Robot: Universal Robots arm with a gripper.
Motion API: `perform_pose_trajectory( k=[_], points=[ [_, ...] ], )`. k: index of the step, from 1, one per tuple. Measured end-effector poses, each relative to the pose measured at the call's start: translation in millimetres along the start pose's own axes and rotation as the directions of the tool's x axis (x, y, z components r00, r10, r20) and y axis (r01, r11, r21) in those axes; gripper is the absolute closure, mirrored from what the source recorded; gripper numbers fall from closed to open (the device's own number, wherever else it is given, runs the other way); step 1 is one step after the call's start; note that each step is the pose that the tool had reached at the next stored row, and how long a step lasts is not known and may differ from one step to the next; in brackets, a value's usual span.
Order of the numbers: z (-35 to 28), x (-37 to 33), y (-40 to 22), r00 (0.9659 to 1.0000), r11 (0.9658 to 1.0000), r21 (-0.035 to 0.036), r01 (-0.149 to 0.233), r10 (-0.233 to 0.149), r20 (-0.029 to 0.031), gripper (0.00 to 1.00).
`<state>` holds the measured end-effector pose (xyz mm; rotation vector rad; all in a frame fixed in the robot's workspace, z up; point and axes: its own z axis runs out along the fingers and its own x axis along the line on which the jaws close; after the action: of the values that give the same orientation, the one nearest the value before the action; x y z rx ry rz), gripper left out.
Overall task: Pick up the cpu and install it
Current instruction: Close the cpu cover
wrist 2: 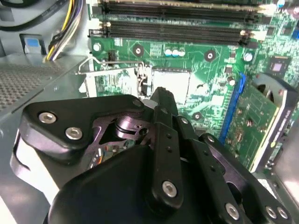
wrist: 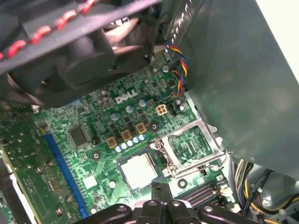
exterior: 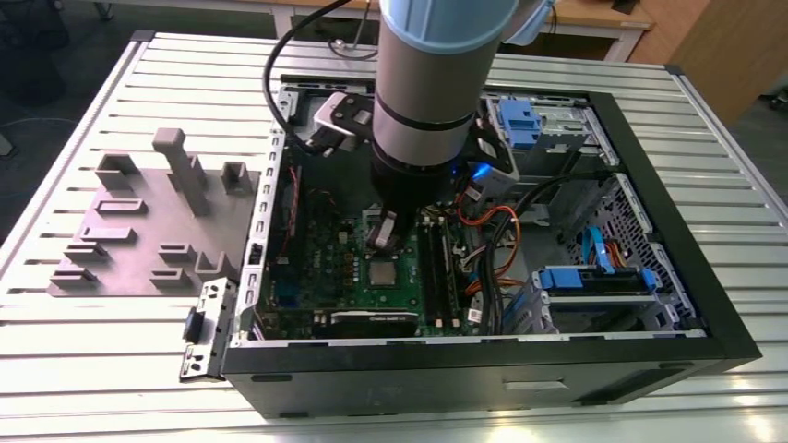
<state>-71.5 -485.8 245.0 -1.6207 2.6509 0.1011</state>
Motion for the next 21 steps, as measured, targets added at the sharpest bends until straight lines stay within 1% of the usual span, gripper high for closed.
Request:
perform_pose_trajectory(
  k=[3, 5, 7, 9, 10, 16, 21],
  points=[
    [1.9, -3.0, -4.3, 1.0000, 1.0000, -0.0001, 0.002, -0.002, 0.0003, 0.89],
    [2.2, -3.5, -5.0, 0.9999, 0.9999, -0.0009, 0.010, -0.010, 0.0004, 0.89],
    [2.8, -3.5, -5.0, 0.9991, 0.9991, -0.0031, 0.043, -0.043, -0.0007, 0.89],
    [3.2, -3.4, -5.1, 0.9971, 0.9971, -0.0052, 0.076, -0.076, -0.0020, 0.89],
    [3.4, -3.4, -5.1, 0.9965, 0.9965, -0.0055, 0.083, -0.083, -0.0022, 0.89],
    [4.1, -5.5, -8.8, 0.9964, 0.9964, -0.0059, 0.085, -0.085, -0.0017, 0.89],
    [4.8, -10.6, -10.8, 0.9964, 0.9964, -0.0059, 0.085, -0.085, -0.0019, 0.89]
  ],
)
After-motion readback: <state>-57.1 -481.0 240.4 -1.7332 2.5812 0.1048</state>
